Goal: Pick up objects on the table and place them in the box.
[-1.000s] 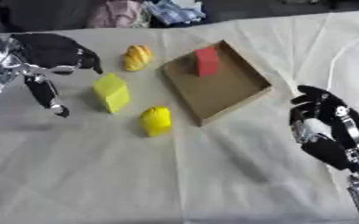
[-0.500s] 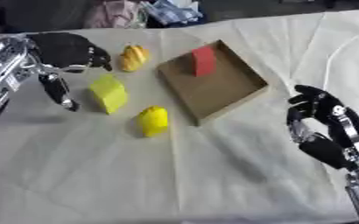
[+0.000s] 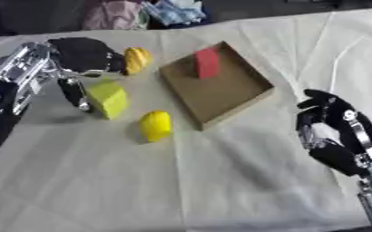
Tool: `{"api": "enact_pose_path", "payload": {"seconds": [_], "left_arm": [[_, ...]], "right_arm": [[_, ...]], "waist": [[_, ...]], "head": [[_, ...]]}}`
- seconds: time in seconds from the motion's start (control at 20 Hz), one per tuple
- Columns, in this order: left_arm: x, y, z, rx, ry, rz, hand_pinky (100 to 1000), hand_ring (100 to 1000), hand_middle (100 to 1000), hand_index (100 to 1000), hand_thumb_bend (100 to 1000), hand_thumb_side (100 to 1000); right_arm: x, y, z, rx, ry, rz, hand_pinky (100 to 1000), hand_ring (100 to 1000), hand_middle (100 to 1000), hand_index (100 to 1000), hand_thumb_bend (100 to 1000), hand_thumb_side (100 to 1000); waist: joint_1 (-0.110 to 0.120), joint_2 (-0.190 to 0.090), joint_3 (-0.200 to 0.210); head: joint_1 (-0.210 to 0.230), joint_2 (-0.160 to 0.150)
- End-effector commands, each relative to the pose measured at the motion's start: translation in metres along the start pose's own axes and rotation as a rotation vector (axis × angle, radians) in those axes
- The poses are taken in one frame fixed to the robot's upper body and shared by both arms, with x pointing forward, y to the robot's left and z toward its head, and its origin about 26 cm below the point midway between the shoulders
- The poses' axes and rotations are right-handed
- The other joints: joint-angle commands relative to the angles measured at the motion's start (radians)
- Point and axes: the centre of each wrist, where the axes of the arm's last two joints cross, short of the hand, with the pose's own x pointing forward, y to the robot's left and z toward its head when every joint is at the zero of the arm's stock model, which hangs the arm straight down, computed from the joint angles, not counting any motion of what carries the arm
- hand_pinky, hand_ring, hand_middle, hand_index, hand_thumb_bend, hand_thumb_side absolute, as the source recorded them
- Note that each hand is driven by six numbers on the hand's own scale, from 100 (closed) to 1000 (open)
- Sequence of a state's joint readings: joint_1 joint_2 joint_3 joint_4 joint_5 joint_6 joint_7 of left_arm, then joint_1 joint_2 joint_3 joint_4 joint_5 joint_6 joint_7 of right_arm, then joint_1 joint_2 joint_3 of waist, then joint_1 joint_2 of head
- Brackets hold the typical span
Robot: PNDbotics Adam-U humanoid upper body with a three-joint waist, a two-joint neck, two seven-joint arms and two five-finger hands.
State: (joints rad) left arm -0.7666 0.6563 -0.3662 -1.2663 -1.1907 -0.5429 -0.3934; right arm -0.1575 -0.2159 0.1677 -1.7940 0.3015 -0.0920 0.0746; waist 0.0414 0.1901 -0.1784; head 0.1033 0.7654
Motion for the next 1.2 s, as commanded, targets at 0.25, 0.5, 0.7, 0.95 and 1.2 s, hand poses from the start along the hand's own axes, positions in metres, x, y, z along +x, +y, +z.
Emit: {"api": "enact_pose_path", "payload": {"seconds": [0.25, 0.5, 0.7, 0.95, 1.2], "left_arm": [[-0.006, -0.001, -0.001, -0.021, 0.006, 0.004, 855, 814, 821, 858, 624, 203], [-0.005, -0.005, -0.002, 0.012, 0.014, 0.039, 810, 707, 651, 709, 503, 111], [-0.005, -0.003, 0.001, 0.054, 0.021, 0.054, 781, 633, 549, 630, 447, 100], [-0.006, 0.031, 0.016, 0.155, 0.024, 0.018, 785, 635, 541, 621, 433, 100], [0.005, 0.085, 0.022, 0.263, -0.013, -0.054, 792, 633, 551, 629, 437, 100]], "right_arm": [[0.003, -0.002, -0.002, 0.000, -0.017, 0.000, 625, 653, 670, 864, 100, 358], [0.003, -0.002, -0.002, -0.002, -0.017, -0.001, 625, 652, 670, 864, 100, 357], [0.003, -0.003, -0.002, -0.002, -0.017, 0.000, 625, 651, 670, 863, 100, 356], [0.003, -0.003, -0.002, -0.003, -0.014, 0.004, 625, 650, 670, 863, 100, 355], [0.002, -0.003, -0.001, 0.008, -0.013, 0.004, 625, 649, 671, 862, 100, 354]], "waist": [[0.005, -0.025, -0.006], [0.004, -0.024, -0.007], [0.003, -0.024, -0.005], [0.005, -0.027, -0.001], [0.007, -0.033, -0.003]], "head": [[0.001, 0.005], [0.000, 0.005], [-0.002, 0.005], [-0.003, 0.005], [-0.002, 0.005]]}}
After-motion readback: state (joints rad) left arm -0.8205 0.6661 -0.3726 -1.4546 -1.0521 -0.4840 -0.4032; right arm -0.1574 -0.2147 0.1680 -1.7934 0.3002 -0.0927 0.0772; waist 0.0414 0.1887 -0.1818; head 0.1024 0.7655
